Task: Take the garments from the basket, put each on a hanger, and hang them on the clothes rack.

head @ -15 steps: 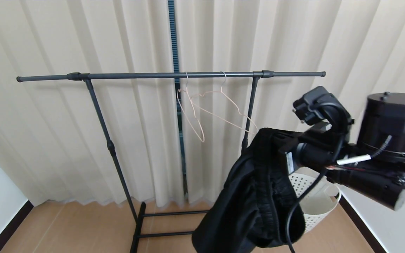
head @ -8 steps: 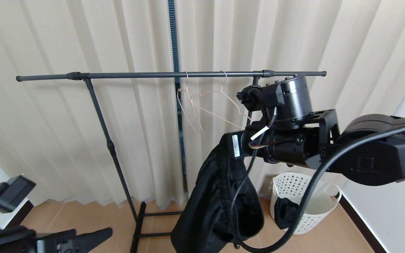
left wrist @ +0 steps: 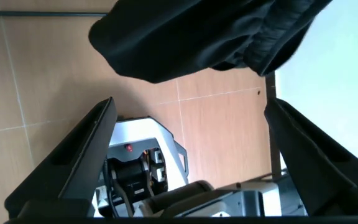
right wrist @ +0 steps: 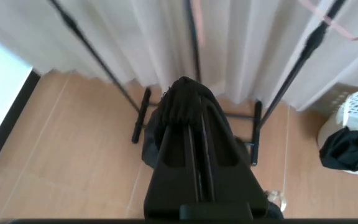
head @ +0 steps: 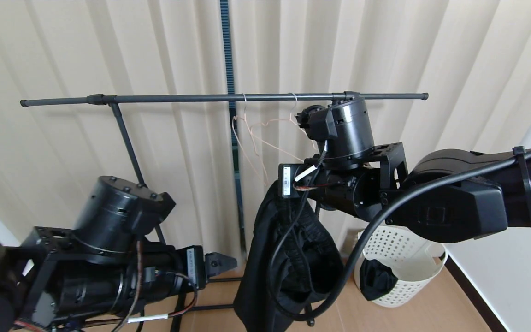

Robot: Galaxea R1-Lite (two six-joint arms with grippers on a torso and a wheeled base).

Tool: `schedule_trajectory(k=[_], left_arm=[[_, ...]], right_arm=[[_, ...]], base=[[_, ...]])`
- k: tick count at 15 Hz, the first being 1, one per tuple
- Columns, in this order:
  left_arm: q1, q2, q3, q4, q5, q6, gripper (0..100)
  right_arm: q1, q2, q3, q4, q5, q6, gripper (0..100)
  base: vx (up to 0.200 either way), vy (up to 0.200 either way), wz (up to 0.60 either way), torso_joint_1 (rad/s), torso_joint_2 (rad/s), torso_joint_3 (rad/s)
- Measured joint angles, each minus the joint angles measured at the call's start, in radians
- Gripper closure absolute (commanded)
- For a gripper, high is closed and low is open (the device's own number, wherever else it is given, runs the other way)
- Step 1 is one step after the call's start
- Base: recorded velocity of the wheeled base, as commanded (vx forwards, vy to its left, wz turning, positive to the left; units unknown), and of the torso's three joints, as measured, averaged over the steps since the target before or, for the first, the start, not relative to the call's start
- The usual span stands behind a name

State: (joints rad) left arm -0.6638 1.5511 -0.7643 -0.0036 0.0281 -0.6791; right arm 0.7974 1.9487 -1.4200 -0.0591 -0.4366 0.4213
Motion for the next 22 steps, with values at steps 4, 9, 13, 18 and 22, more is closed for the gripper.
schedule_trajectory(k=[4, 9, 13, 18, 22], left_arm=[[-0.083, 0.201, -0.133, -0.004, 0.068, -0.071, 0], [-0.1, 0.323, -0.267, 0.003, 0.077, -0.07, 0], [-0.11, 0.395, -0.328, 0.002, 0.115, -0.073, 0], [-0.128, 0.447, -0.32, 0.028, 0.176, -0.068, 0], [-0.123, 0.463, -0.271, 0.033, 0.223, -0.059, 0]], right_arm=[[0.019, 0.016, -0.025, 0.001, -0.047, 0.023, 100], [0.07, 0.016, -0.027, 0.001, -0.064, 0.04, 100], [0.096, 0.012, -0.019, 0.005, -0.083, 0.043, 100], [0.101, -0.026, -0.02, -0.002, -0.074, 0.042, 100], [0.049, -0.069, -0.021, 0.001, -0.077, 0.035, 100]], base=[[0.0, 0.0, 0.0, 0.0, 0.0, 0.0], [0.0, 0.0, 0.0, 0.0, 0.0, 0.0], [0.0, 0.0, 0.0, 0.0, 0.0, 0.0], [0.0, 0.0, 0.0, 0.0, 0.0, 0.0], [0.0, 0.0, 0.0, 0.0, 0.0, 0.0]])
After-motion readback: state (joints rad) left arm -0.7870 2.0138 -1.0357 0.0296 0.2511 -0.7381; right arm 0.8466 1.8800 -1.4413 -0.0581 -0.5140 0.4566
